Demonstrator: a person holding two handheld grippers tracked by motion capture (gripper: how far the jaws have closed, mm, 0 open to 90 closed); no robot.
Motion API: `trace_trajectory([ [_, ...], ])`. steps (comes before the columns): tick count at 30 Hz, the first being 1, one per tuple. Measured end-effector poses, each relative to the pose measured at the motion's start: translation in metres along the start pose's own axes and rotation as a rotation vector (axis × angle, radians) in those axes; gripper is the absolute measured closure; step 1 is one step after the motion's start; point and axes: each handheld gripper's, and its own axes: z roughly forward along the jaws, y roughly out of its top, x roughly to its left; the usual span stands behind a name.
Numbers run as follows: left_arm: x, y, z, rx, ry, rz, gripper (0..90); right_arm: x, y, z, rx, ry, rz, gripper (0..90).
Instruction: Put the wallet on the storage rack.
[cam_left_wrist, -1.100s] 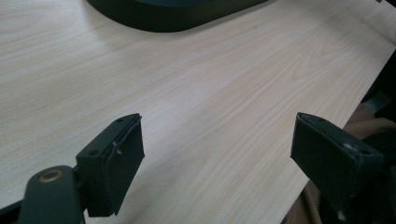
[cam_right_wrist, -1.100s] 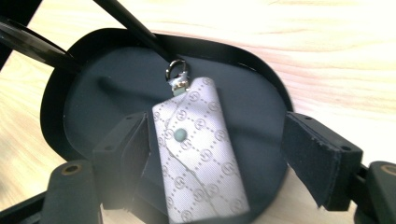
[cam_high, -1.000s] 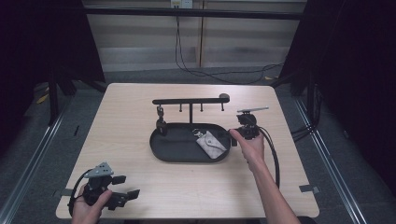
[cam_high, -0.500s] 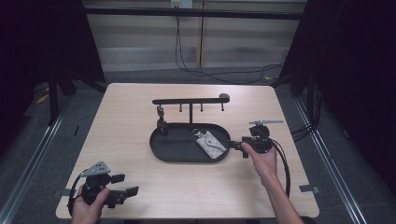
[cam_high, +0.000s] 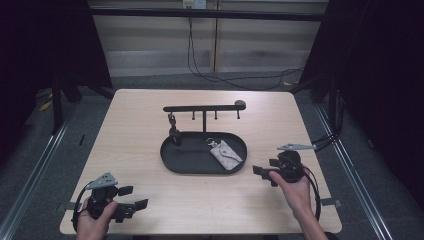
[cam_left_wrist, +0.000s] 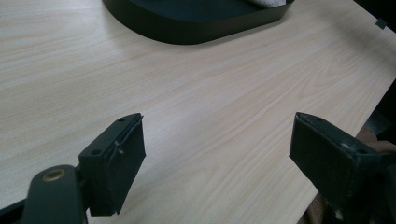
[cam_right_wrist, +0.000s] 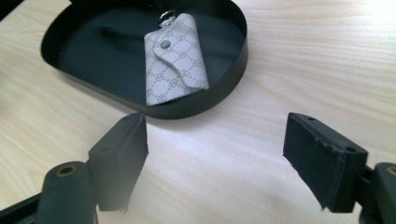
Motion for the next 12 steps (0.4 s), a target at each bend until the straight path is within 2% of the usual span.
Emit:
trace_trajectory([
  [3, 0.000, 0.000, 0.000, 0.004, 0.003, 0.003, 18.1, -0.001, -0.011, -0.007, 0.003, -0.006, 0.001, 21.7],
  [6, 0.000, 0.000, 0.000, -0.001, -0.013, -0.010, 18.1, -0.004, -0.020, -0.010, 0.000, -0.019, 0.005, 21.2],
  [9, 0.000, 0.001, 0.002, 0.012, 0.009, 0.014, 18.1, -0.005, -0.029, -0.014, -0.029, -0.039, -0.001, 21.3],
  [12, 0.001, 0.002, 0.003, 0.012, 0.007, 0.019, 18.1, -0.007, -0.036, -0.013, -0.026, -0.031, 0.008, 21.3],
])
